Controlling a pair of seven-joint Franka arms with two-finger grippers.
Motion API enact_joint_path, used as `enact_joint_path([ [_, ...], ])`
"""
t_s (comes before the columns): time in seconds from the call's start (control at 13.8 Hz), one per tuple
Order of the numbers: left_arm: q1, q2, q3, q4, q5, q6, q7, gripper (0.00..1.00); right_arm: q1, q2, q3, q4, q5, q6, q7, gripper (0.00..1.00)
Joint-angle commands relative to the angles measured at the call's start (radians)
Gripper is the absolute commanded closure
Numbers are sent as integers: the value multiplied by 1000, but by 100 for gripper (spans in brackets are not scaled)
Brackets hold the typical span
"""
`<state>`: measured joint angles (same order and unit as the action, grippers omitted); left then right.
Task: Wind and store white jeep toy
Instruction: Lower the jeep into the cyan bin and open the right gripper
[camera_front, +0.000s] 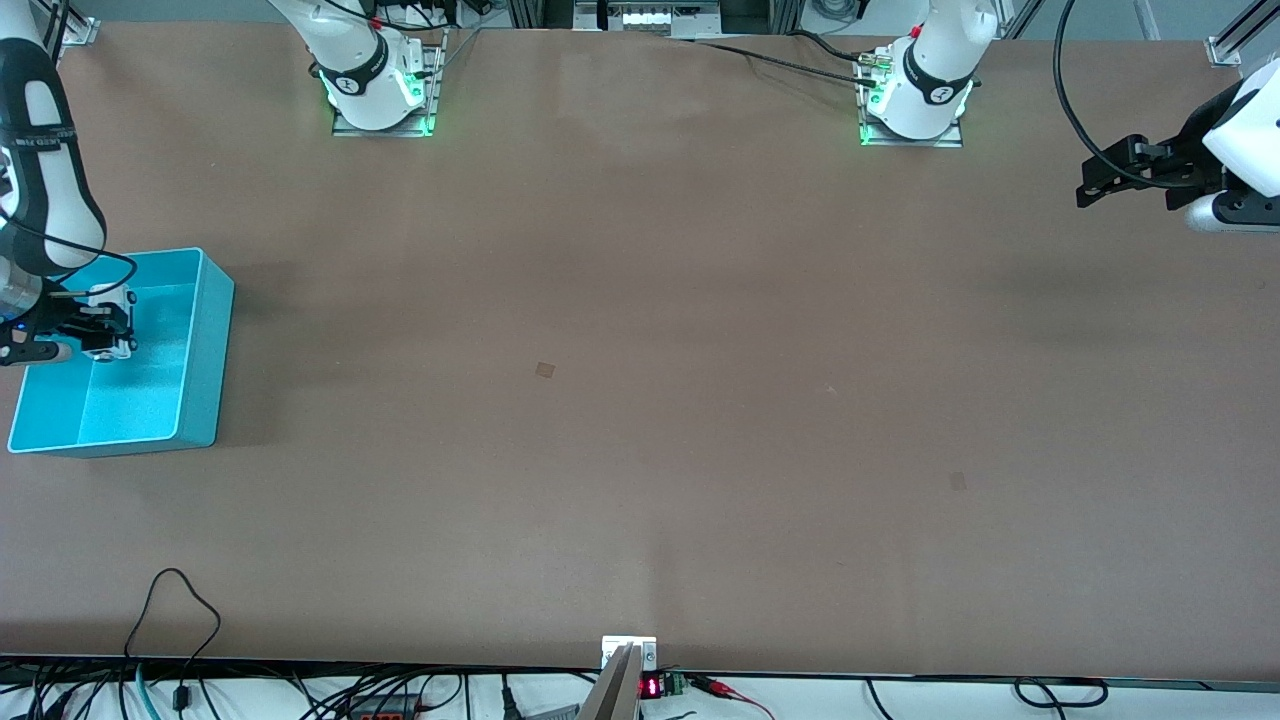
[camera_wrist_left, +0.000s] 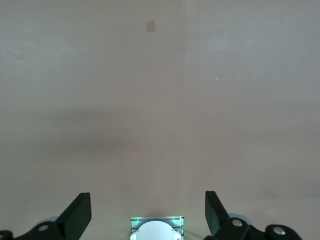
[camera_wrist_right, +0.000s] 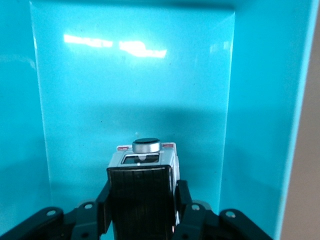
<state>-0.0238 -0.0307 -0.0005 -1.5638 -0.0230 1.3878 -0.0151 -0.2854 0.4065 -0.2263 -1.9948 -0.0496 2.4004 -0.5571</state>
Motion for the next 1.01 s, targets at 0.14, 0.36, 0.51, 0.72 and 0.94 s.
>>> enact_joint_path([
  [0.14, -2, 18, -10, 39, -6, -12, 1, 0, -18, 47, 12, -5, 68, 31, 10, 100],
  [0.36, -5, 29, -21, 39, -6, -10, -6, 0, -20, 71, 12, -5, 80, 54, -1, 100],
  [0.51, -5, 34, -50, 42, -5, -7, -11, 0, -18, 74, 12, -5, 80, 51, -1, 86],
  [0.72, -2, 48, -49, 42, -6, -19, -8, 0, -8, 52, 12, -2, 79, 17, -9, 19],
  [0.94, -2, 52, -50, 44, -6, -29, -11, 0, 6, -15, 21, 7, 76, -52, -15, 0],
])
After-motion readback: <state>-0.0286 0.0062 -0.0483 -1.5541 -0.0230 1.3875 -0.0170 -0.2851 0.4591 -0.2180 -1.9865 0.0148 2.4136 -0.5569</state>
